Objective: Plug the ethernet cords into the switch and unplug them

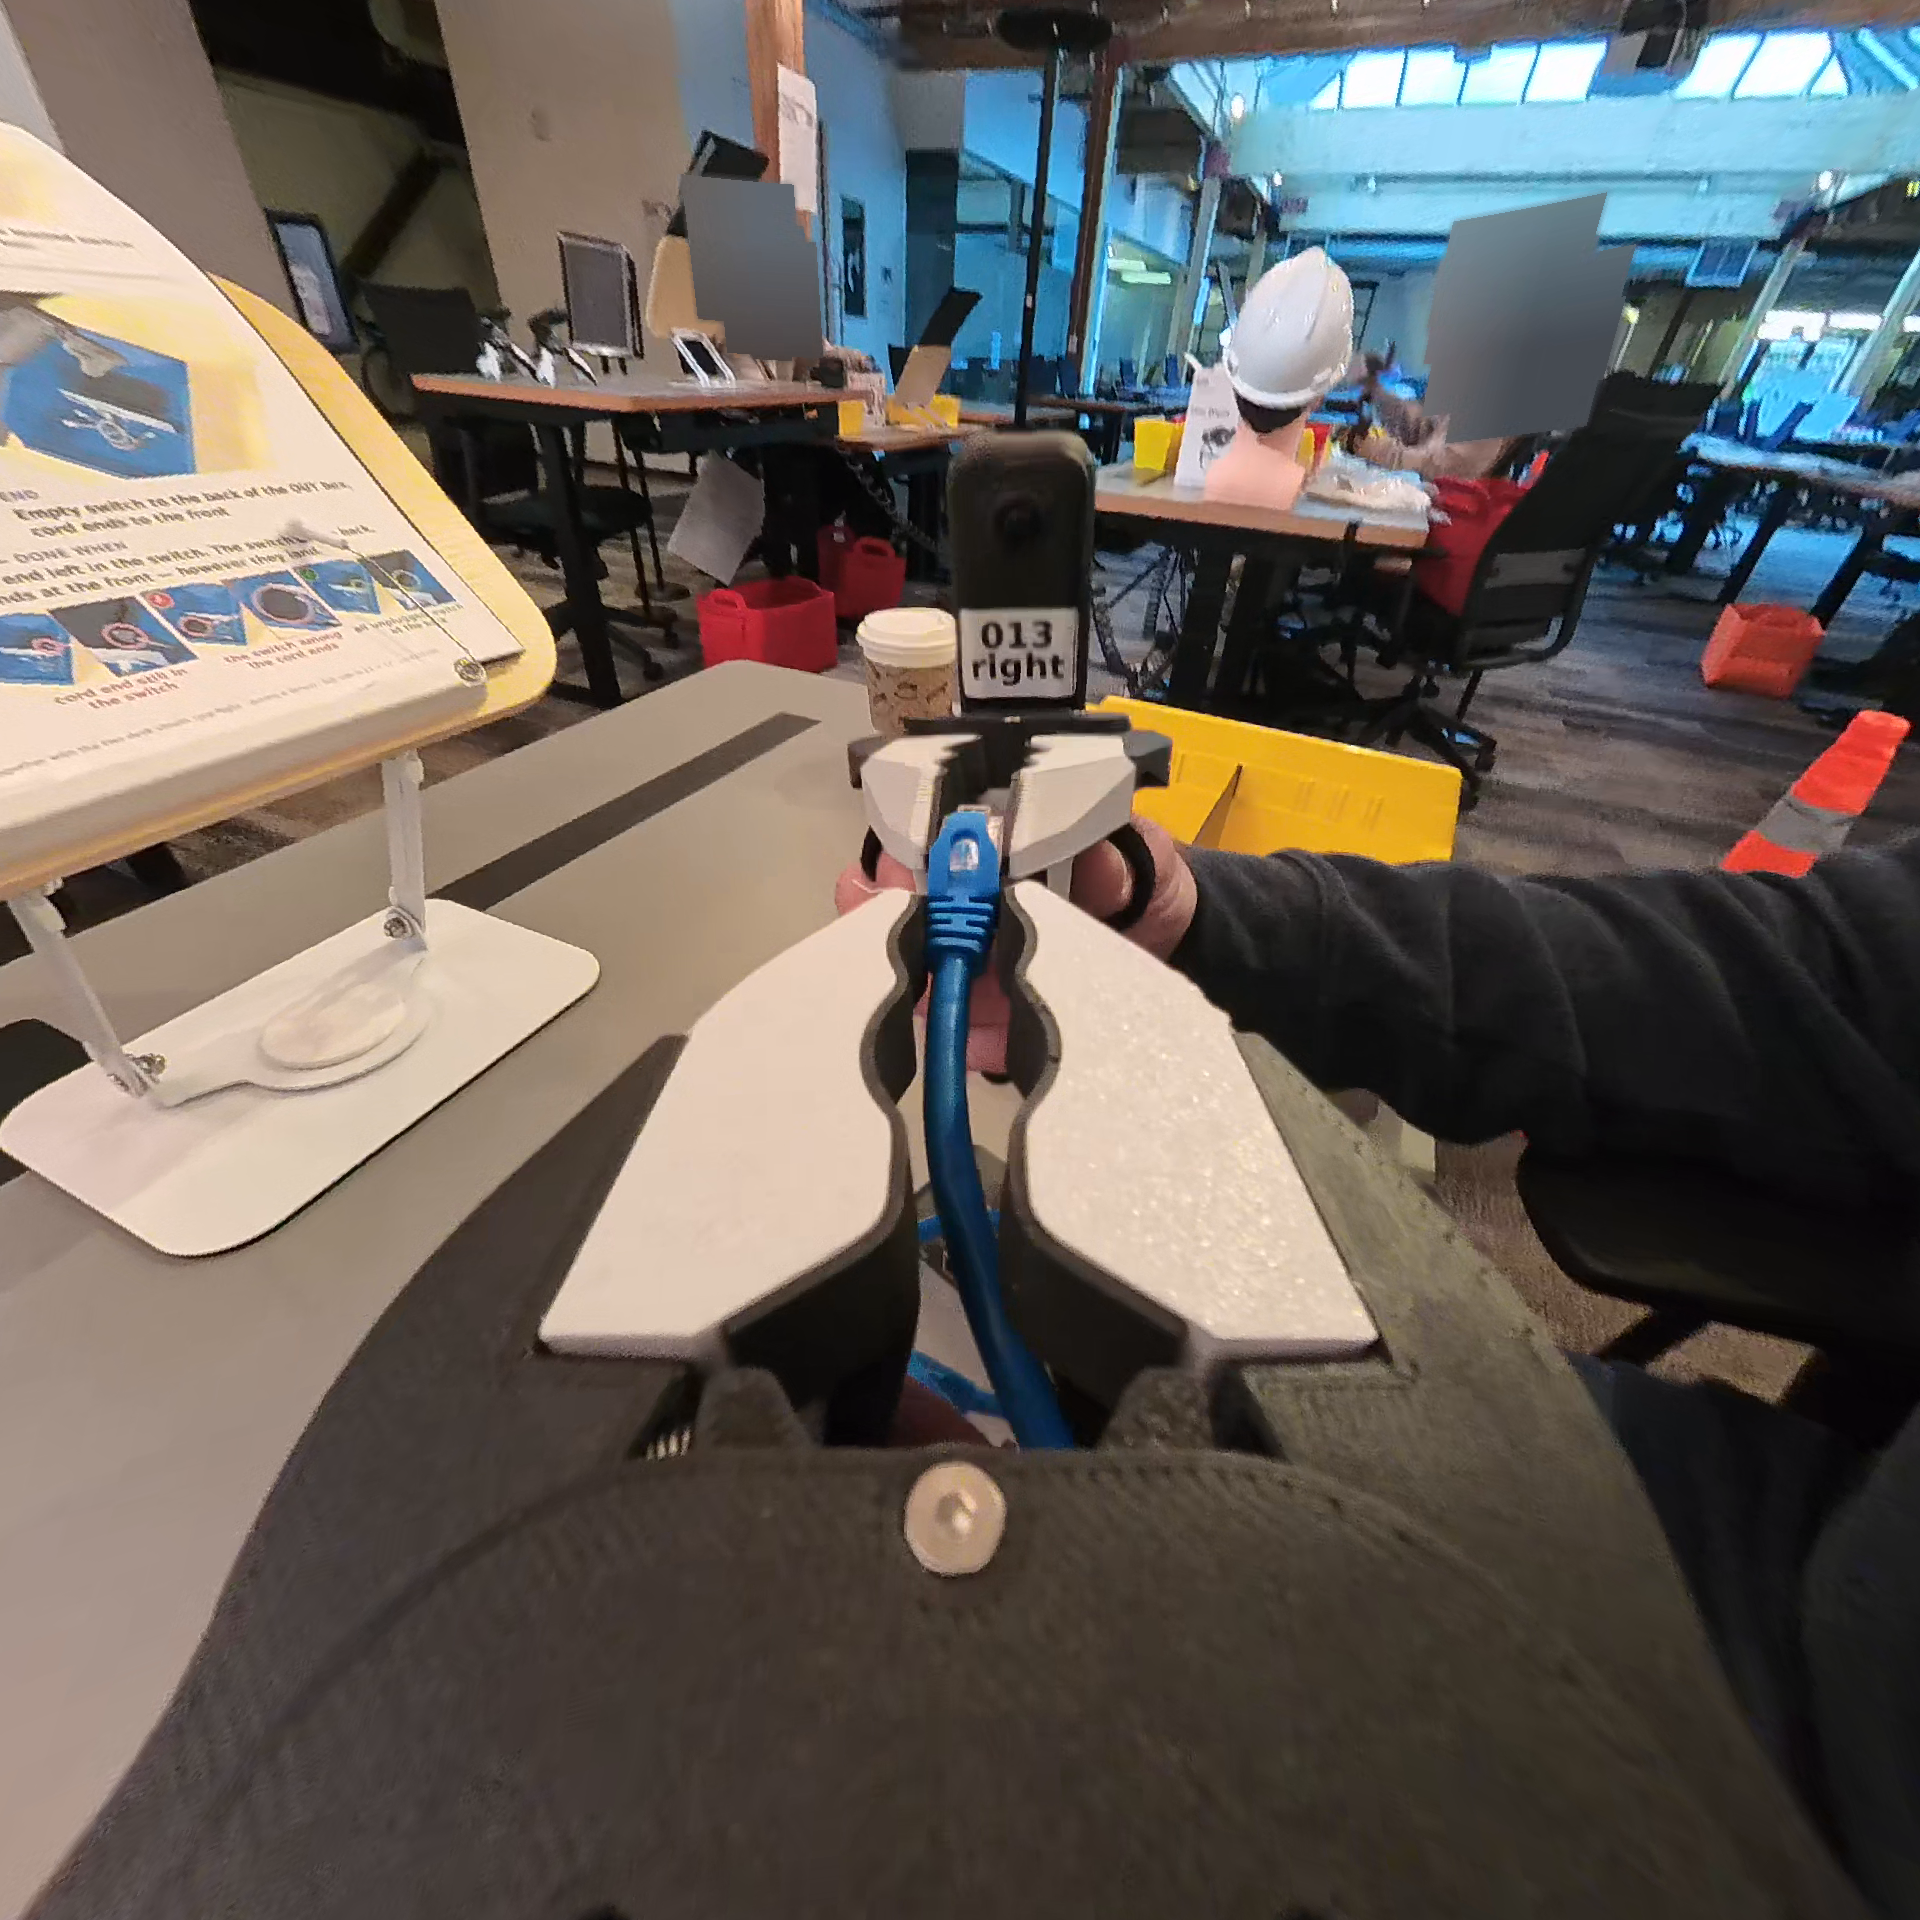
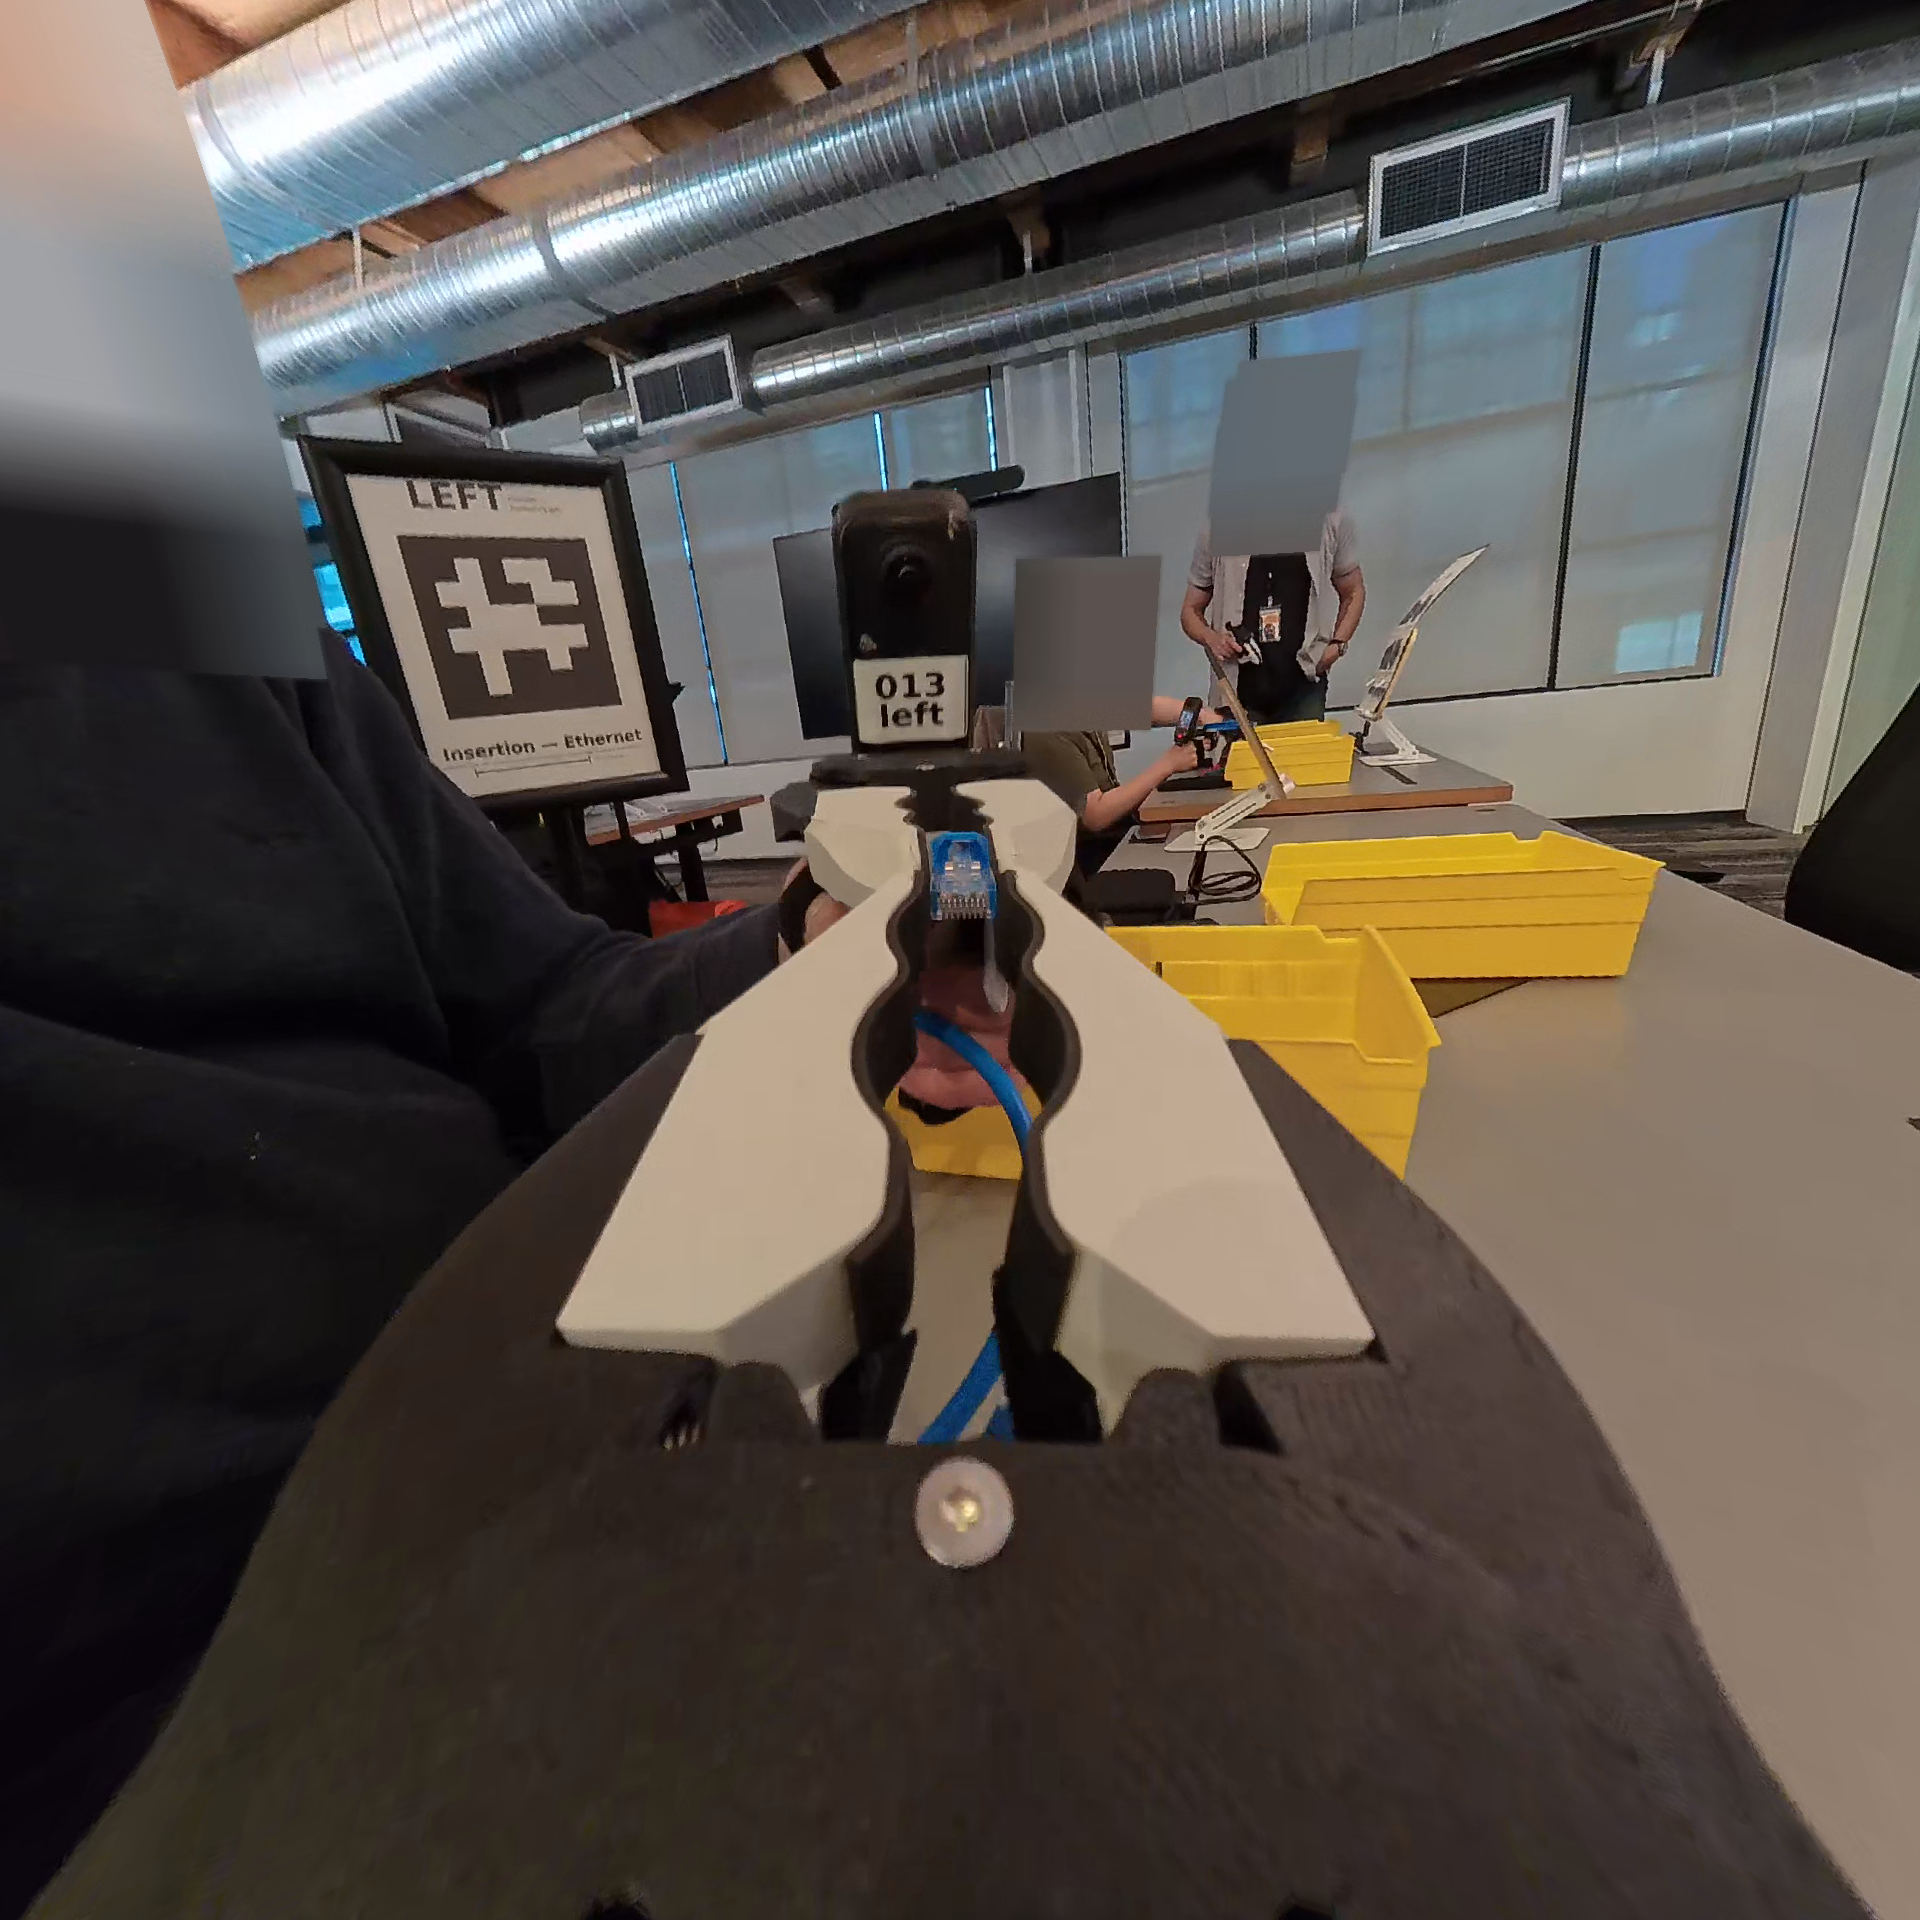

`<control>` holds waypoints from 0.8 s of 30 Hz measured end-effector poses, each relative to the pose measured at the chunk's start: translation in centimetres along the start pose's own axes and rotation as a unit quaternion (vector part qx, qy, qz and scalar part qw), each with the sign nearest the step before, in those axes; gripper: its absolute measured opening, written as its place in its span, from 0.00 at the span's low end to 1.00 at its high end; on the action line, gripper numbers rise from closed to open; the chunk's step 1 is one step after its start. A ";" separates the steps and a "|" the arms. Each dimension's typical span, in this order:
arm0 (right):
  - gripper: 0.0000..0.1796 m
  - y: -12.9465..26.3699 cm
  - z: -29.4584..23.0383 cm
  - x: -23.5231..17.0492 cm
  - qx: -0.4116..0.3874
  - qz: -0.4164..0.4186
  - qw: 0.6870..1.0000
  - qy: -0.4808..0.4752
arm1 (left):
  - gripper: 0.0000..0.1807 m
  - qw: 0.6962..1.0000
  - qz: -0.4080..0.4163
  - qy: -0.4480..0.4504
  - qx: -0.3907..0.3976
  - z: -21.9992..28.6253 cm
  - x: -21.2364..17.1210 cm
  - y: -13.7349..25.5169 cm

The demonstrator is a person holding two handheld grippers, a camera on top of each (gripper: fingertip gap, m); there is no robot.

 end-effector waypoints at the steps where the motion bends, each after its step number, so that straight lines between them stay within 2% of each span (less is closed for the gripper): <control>1: 0.06 0.1 -0.1 -0.2 0.001 -0.011 1.000 0.006 | 0.07 1.000 -0.013 -0.005 -0.008 0.1 -0.1 0.0; 4: 0.06 0.2 -0.5 -0.6 0.001 -0.045 0.999 0.025 | 0.06 0.998 -0.060 -0.019 -0.030 0.5 -0.4 0.1; 9: 0.06 0.4 -0.7 -0.9 0.001 -0.066 0.997 0.042 | 0.06 0.994 -0.091 -0.025 -0.046 0.7 -0.5 -0.1; 15: 0.06 0.8 -0.2 -1.6 -0.019 -0.108 0.993 0.036 | 0.07 0.989 -0.135 -0.058 -0.013 0.4 -1.4 -0.3; 20: 0.07 0.5 0.1 -1.7 -0.073 -0.177 0.977 0.097 | 0.07 0.983 -0.173 -0.058 -0.006 0.1 -1.5 0.0; 24: 0.06 0.5 -0.3 -1.7 -0.067 -0.193 0.973 0.107 | 0.07 0.983 -0.175 -0.055 -0.020 0.3 -1.4 0.1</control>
Point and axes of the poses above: each gripper's, where its closed fingertips meet, y back along the fingers, x out of its top, z = x × y across the jaws, the point moved 3 cm from there along y, back along the fingers, and after that the axes turned 4 degrees about -y, right-handed, at the moved point
